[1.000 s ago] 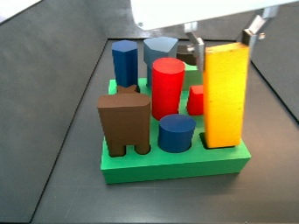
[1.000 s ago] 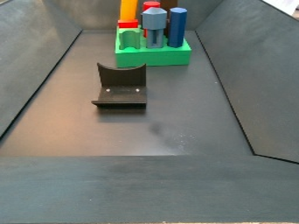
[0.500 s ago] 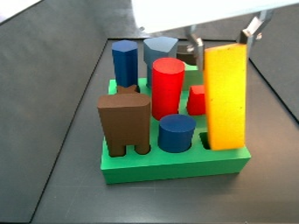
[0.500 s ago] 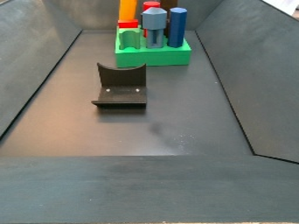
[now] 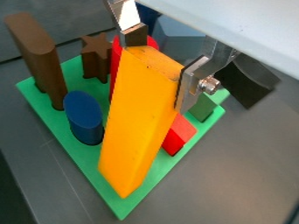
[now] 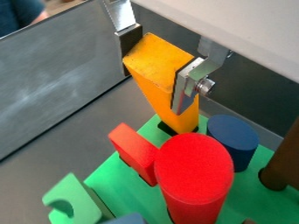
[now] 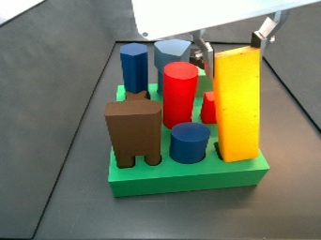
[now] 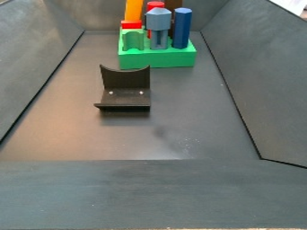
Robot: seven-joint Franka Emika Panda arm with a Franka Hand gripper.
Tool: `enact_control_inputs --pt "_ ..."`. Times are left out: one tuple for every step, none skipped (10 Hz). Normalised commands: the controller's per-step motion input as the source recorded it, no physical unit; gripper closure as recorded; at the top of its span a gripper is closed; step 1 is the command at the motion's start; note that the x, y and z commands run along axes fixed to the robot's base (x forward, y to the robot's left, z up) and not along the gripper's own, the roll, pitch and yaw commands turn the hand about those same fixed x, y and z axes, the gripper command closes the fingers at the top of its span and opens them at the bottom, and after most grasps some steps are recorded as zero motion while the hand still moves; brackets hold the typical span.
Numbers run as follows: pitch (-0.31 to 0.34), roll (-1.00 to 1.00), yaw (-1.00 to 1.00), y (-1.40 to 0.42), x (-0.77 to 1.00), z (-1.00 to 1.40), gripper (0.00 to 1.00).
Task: Pick up the rectangle object. Move up. Move to above the board. Insert the rectangle object.
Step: Insert the rectangle object.
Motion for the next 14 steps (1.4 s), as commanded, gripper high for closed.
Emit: enact_control_inputs --pt "-0.020 0.19 0.77 0.04 0.11 0.00 1.00" --pt "0.000 0.00 0.01 0.02 0.00 0.00 1.00" --pt "0.003 0.17 0.07 0.00 0.07 -0.09 1.00" --pt "0.073 0.37 0.00 0.00 0.13 -0.05 1.00" --pt "0.079 0.07 -0.19 0.00 0.21 0.00 1.00" --pt "0.000 0.01 0.00 0.00 0.00 0.00 1.00" --pt "0.001 0.15 0.05 0.00 0.00 -0.05 1.00" --pt "0.033 0.43 0.03 0.00 0.00 -0.03 1.00" --pt "0.034 0.50 0.02 -0.05 0.03 -0.02 1.00" --pt "0.000 0.50 0.00 -0.13 0.13 -0.09 1.00" --pt "0.000 0.50 0.00 -0.08 0.26 -0.04 1.00" --pt "0.000 0.50 0.00 0.00 0.30 0.00 1.00" --pt "-0.004 0.50 0.00 -0.01 0.31 0.00 1.00" --pt "-0.010 0.50 0.00 0.00 0.29 0.00 1.00"
